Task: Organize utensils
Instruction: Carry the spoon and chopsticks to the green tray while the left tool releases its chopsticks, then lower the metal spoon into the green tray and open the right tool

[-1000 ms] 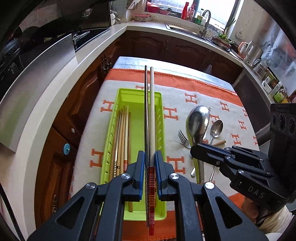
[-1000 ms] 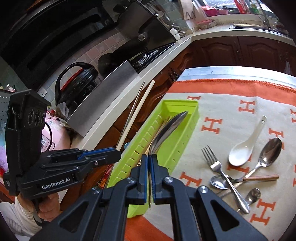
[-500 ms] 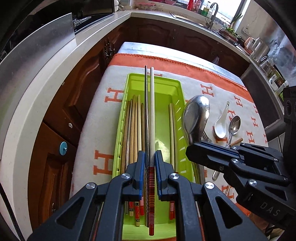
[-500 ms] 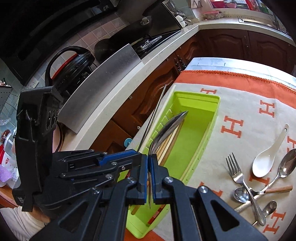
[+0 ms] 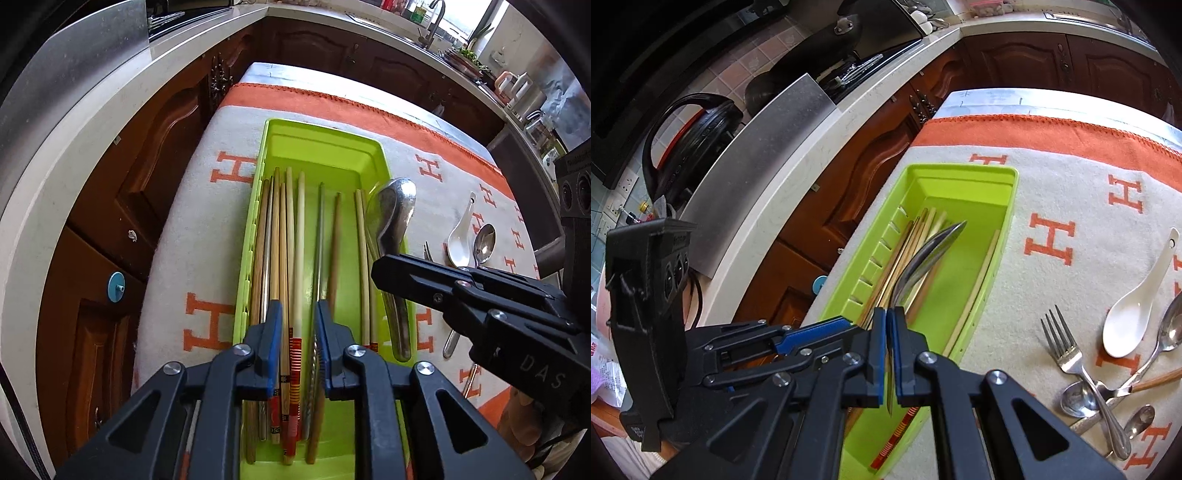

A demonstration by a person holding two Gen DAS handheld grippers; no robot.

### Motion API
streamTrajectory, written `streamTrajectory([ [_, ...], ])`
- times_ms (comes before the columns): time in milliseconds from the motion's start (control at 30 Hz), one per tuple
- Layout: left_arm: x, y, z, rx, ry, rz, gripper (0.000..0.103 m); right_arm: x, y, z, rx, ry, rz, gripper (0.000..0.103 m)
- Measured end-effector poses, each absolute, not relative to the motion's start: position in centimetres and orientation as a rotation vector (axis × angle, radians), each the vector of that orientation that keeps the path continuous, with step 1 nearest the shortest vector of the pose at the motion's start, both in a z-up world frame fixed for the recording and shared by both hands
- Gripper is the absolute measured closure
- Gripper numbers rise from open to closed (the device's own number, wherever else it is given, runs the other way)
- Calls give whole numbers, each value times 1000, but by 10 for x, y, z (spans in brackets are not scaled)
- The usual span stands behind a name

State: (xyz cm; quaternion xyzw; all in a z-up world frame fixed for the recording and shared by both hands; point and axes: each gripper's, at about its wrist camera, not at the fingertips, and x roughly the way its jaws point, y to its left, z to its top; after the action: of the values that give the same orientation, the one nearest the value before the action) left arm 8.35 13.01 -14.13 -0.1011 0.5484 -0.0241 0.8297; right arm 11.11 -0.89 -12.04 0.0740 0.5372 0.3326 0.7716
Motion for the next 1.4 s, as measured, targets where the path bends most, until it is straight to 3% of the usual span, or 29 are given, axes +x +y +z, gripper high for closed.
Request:
streamTrajectory([
  [800, 75, 161, -129, -226, 1095, 2, 72, 130, 10, -149, 136, 1229, 591, 96],
  [1233, 73, 161, -129, -210, 1091, 41, 32, 120, 7, -136, 100, 1202, 613, 96],
  [1400, 69, 158, -125, -204, 1091, 45, 31, 111, -3, -128, 95, 1196, 610, 96],
])
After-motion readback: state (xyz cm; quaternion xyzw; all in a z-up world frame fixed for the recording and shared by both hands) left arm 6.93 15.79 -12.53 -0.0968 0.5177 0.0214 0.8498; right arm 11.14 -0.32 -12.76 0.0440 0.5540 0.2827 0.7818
